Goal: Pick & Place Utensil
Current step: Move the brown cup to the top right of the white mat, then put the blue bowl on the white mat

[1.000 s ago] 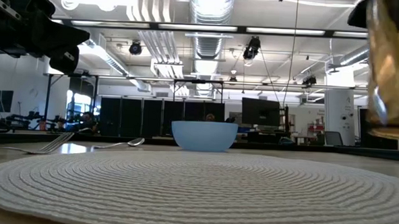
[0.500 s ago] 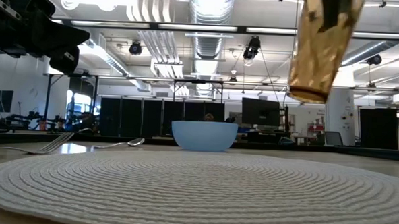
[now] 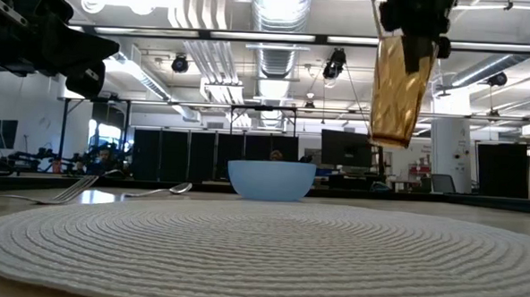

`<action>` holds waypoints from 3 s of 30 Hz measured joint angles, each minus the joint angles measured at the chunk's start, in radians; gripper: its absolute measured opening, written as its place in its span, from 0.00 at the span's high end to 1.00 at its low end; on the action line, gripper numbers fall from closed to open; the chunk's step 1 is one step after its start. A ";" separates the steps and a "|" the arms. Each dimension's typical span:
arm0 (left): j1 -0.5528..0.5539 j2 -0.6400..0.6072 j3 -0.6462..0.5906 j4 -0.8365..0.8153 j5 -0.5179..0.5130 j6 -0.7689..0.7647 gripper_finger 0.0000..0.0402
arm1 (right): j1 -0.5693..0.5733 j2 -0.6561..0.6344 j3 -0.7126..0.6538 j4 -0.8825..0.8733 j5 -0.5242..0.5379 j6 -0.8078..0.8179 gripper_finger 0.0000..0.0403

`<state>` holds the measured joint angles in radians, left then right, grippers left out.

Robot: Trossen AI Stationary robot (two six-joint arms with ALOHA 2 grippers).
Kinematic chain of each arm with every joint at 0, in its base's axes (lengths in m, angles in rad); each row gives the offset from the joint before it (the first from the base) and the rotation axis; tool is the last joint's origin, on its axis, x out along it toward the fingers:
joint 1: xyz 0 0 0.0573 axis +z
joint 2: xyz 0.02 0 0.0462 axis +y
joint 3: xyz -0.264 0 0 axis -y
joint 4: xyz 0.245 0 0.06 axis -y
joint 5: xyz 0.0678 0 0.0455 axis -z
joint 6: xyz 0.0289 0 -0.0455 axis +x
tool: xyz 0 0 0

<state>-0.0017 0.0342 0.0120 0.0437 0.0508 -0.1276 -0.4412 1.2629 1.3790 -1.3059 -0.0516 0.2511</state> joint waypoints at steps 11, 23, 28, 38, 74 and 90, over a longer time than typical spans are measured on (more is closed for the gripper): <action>0.000 0.000 0.000 0.000 0.000 0.000 1.00 | -0.028 0.178 -0.005 0.000 -0.036 -0.062 0.98; 0.000 0.000 0.000 0.000 0.000 0.000 1.00 | 0.018 0.221 -0.069 0.061 -0.004 -0.124 0.98; 0.000 0.000 0.000 0.000 0.000 0.000 1.00 | 0.076 0.143 -0.137 0.076 0.026 -0.103 0.98; 0.000 0.000 0.000 0.001 -0.009 -0.002 1.00 | 0.090 0.035 -0.265 0.199 0.028 -0.066 0.98; 0.000 0.000 0.000 0.000 -0.011 -0.003 1.00 | 0.090 0.187 -0.177 0.167 0.000 -0.071 0.96; 0.000 0.000 0.000 0.000 -0.011 -0.003 1.00 | 0.090 0.174 -0.178 0.164 0.001 -0.072 0.76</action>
<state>-0.0017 0.0345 0.0120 0.0441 0.0395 -0.1310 -0.3511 1.4370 1.2015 -1.1416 -0.0502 0.1787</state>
